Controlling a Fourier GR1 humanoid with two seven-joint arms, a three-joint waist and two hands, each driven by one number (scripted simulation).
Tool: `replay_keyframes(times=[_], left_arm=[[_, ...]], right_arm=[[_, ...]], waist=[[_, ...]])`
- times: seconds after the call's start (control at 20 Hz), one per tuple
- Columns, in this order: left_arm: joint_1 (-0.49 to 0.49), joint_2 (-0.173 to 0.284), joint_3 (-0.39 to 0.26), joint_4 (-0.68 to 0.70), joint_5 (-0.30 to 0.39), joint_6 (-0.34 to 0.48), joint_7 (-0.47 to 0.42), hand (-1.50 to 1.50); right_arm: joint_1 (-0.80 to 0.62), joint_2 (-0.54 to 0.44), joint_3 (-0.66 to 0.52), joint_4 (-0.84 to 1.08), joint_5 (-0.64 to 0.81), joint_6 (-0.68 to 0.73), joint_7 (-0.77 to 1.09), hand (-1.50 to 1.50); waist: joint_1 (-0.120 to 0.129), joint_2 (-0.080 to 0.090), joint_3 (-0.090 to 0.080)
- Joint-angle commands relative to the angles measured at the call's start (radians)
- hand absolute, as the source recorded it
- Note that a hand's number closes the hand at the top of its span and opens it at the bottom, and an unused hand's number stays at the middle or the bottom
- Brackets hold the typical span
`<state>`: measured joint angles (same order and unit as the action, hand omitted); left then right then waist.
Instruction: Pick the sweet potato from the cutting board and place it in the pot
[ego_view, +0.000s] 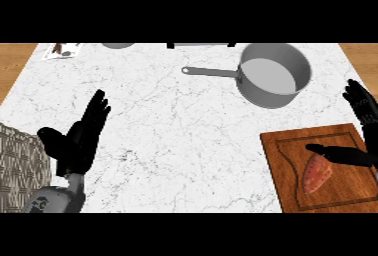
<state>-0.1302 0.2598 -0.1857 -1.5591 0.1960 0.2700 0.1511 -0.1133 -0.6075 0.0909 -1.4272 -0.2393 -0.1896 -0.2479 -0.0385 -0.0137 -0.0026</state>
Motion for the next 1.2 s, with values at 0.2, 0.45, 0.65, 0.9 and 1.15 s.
replay_keyframes(times=[0.2, 0.45, 0.65, 0.9, 1.15], left_arm=[[0.079, 0.046, 0.043, -0.120, 0.056, -0.038, 0.075, 0.00], [0.026, 0.024, 0.036, -0.122, 0.046, -0.015, 0.107, 0.00], [0.055, 0.013, 0.032, -0.120, 0.042, -0.012, 0.102, 0.00], [0.013, 0.027, 0.030, -0.174, 0.018, 0.002, 0.173, 0.00], [-0.001, 0.025, 0.048, -0.163, 0.039, -0.038, 0.180, 0.00]], right_arm=[[0.424, -0.136, -0.136, -0.306, 0.073, -0.046, -0.169, -1.50], [0.549, -0.362, -0.270, -0.481, 0.066, 0.037, 0.050, -1.50], [0.654, -0.477, -0.348, -0.598, 0.068, 0.122, 0.200, -1.50], [0.693, -0.533, -0.427, -0.659, 0.024, 0.233, 0.408, -1.50], [0.617, -0.525, -0.370, -0.676, 0.020, 0.279, 0.597, -1.50]], waist=[[0.005, 0.004, 0.001], [-0.011, 0.004, -0.002], [-0.009, 0.004, -0.003], [0.016, 0.008, 0.000], [0.040, 0.014, 0.002]])
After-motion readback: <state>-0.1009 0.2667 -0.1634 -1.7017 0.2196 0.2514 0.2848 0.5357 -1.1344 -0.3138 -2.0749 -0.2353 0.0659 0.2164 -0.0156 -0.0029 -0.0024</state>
